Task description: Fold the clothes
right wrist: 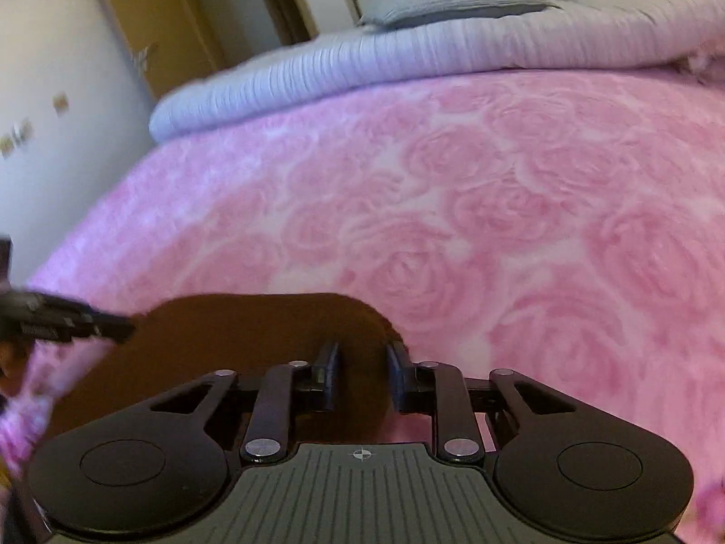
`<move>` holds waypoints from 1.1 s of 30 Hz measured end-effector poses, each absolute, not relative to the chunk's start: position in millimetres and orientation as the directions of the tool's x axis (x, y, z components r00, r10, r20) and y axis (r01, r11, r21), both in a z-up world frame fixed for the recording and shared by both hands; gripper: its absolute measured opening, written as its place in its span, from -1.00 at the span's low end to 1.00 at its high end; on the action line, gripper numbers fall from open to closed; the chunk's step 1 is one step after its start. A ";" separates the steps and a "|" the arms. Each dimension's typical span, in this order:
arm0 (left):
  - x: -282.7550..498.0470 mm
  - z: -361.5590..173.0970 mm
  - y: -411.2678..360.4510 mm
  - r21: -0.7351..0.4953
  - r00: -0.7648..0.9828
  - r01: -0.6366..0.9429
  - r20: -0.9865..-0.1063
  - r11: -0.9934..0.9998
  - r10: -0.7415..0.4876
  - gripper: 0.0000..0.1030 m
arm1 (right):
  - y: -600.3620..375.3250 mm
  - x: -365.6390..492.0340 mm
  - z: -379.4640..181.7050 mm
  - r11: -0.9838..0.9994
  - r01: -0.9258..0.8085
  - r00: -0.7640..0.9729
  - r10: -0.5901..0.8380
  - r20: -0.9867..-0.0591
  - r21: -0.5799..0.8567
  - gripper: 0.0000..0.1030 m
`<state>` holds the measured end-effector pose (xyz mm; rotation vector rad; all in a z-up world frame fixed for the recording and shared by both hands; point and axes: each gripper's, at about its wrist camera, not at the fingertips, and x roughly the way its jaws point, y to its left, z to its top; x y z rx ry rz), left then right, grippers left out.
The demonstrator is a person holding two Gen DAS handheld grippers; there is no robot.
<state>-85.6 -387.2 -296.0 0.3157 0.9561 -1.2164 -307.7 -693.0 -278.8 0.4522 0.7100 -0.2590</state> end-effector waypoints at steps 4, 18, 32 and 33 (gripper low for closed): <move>-79.6 -302.6 -394.3 -0.264 0.033 0.899 -0.756 0.350 -0.653 -0.61 | -700.5 -291.4 -289.2 0.882 0.377 0.707 -0.077 -0.703 0.282 -0.53; -165.0 -259.1 -334.1 -0.106 0.035 0.982 -0.705 0.155 -0.709 -0.58 | -564.8 -353.7 -257.3 0.994 0.109 0.766 -0.086 -0.637 -0.003 -0.52; -145.1 -294.1 -361.4 -0.078 0.046 0.986 -0.724 0.148 -0.689 -0.24 | -600.5 -317.1 -306.2 0.984 0.175 0.697 -0.149 -0.702 -0.036 -0.52; -142.4 -291.6 -359.1 -0.092 0.040 0.984 -0.723 0.153 -0.690 -0.24 | -598.8 -318.4 -300.2 0.983 0.179 0.696 -0.153 -0.701 -0.037 -0.52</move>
